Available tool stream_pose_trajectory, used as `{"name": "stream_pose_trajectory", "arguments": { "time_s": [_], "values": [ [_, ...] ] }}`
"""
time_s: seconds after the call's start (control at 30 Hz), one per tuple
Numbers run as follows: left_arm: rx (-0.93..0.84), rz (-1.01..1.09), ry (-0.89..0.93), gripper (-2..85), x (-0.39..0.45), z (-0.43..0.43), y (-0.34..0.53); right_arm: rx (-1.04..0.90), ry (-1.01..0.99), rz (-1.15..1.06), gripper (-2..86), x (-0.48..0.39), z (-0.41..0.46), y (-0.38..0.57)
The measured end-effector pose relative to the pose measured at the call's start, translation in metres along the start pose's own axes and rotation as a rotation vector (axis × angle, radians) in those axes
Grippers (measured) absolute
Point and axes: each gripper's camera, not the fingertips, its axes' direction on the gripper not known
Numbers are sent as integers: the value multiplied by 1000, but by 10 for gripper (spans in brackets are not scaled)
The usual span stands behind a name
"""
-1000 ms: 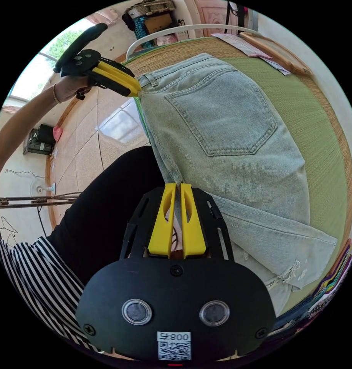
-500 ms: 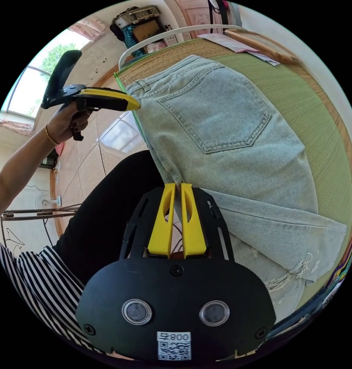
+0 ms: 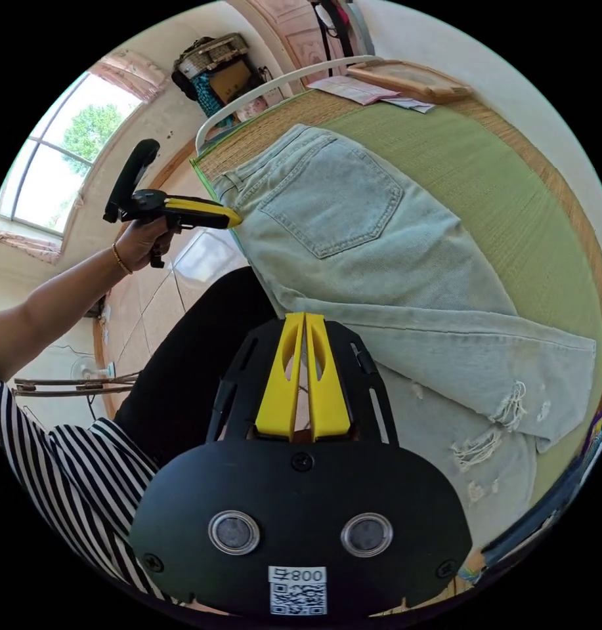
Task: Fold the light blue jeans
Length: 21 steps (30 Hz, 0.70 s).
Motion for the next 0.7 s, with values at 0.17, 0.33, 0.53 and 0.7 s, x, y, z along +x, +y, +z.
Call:
{"name": "stream_pose_trajectory", "arguments": {
  "time_s": [0.17,0.33,0.53,0.7],
  "values": [
    [73,-20,28,7,9,1,0,-68,44,113,2,33,17,3],
    [150,90,223,30,50,12,-19,-40,-20,138,3,43,14,9],
    [21,277,279,67,125,70,-74,42,-32,235,8,72,-29,30],
    [-88,302,264,76,157,112,-108,139,28,421,31,131,-73,40]
  ]
}}
